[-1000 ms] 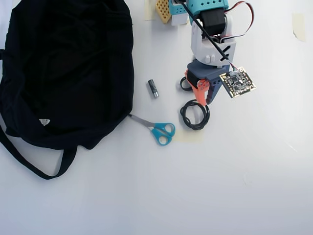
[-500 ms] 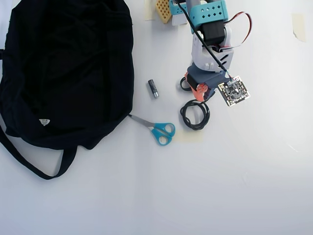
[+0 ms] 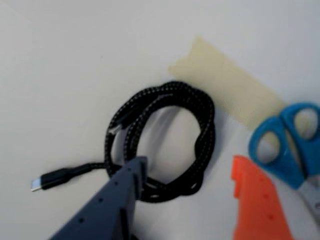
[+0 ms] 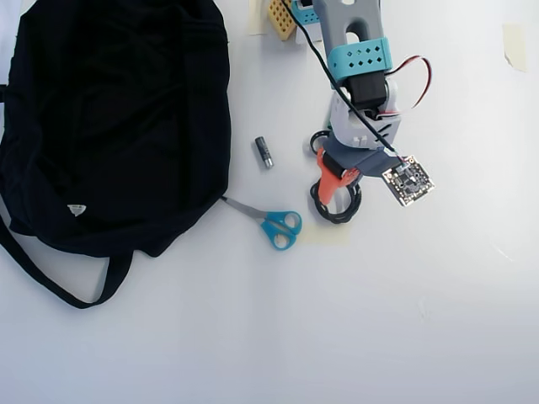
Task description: Put the cable into the black bag
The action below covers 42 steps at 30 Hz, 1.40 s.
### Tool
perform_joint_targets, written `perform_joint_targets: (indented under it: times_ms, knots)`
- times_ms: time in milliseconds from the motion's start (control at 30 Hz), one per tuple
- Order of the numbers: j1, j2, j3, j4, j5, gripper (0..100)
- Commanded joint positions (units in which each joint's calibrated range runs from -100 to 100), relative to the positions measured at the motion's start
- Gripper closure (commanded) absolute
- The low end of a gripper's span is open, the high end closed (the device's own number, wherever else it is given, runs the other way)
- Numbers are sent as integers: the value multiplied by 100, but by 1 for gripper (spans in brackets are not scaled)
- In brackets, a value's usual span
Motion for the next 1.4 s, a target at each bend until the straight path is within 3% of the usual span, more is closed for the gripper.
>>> perform_joint_targets:
  times_ms: [0, 467, 1200, 1367]
  knots:
    - [25, 194, -769, 315, 261, 77]
    - [25, 1630, -3007, 1633, 859, 77]
    - [-34, 2302, -2998, 1857, 1566, 77]
    - [-42, 2311, -2980, 1934, 1650, 69]
